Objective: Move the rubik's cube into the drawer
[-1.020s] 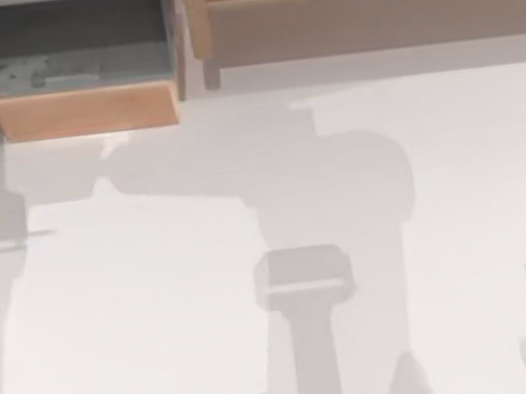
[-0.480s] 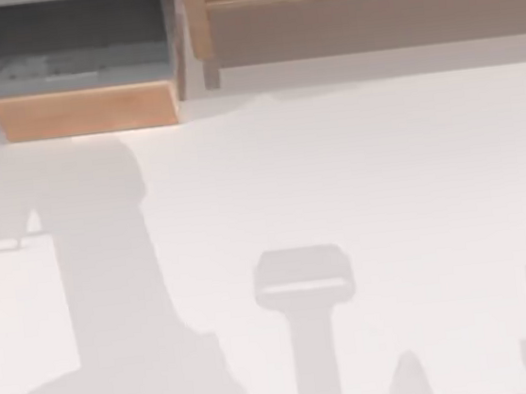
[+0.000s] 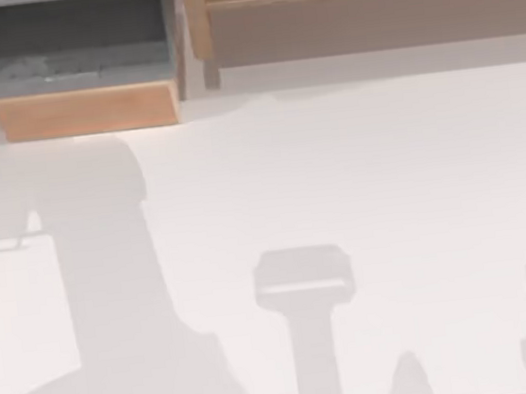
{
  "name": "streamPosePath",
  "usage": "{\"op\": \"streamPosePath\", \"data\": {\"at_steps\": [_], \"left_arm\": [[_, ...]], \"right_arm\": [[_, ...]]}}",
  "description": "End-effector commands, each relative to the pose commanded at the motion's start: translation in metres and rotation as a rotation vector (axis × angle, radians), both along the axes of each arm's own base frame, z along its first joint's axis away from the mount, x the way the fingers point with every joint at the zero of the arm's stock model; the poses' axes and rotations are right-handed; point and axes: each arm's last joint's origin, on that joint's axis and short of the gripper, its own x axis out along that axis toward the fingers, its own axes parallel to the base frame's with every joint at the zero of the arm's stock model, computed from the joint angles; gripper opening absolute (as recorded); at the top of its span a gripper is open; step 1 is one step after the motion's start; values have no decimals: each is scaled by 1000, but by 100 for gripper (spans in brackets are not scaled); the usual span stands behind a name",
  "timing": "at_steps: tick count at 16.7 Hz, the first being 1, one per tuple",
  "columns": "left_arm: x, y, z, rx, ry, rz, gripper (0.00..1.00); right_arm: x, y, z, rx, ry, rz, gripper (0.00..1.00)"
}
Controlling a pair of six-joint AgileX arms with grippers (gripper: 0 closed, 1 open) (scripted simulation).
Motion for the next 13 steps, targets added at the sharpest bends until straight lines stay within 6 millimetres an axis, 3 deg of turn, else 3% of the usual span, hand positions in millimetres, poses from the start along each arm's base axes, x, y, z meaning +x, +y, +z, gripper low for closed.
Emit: {"op": "streamPosePath", "data": {"at_steps": [10,13], "left_arm": [[0,0,0,0,0,0,98],[0,0,0,0,0,0,100]], "right_arm": [[0,0,0,0,0,0,100],[0,0,0,0,0,0,100]]}}
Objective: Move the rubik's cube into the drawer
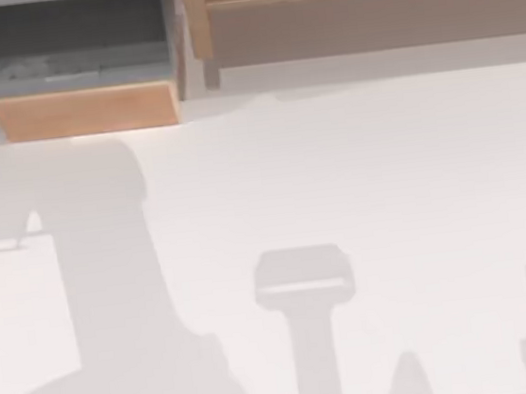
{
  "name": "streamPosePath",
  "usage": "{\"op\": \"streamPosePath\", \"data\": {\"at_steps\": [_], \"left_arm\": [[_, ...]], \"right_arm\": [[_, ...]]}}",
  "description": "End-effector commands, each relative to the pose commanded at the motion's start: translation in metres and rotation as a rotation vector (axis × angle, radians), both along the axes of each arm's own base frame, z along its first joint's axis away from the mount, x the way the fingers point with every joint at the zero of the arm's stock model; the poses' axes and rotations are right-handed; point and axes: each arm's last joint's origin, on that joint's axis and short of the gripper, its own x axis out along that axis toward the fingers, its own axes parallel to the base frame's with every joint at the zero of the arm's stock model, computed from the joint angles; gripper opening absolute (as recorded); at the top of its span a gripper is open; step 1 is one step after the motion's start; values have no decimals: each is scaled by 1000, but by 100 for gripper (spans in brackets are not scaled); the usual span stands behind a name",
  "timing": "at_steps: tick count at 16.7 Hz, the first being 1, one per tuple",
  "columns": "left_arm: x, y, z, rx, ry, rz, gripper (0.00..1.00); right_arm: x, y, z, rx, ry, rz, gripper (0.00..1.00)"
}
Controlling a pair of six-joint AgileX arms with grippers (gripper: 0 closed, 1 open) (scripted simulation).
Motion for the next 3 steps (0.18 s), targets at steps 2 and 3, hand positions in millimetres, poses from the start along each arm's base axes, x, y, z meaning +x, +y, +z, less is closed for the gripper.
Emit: {"op": "streamPosePath", "data": {"at_steps": [2,3], "left_arm": [[0,0,0,0,0,0,100],[0,0,0,0,0,0,100]], "right_arm": [[0,0,0,0,0,0,100],[0,0,0,0,0,0,100]]}}
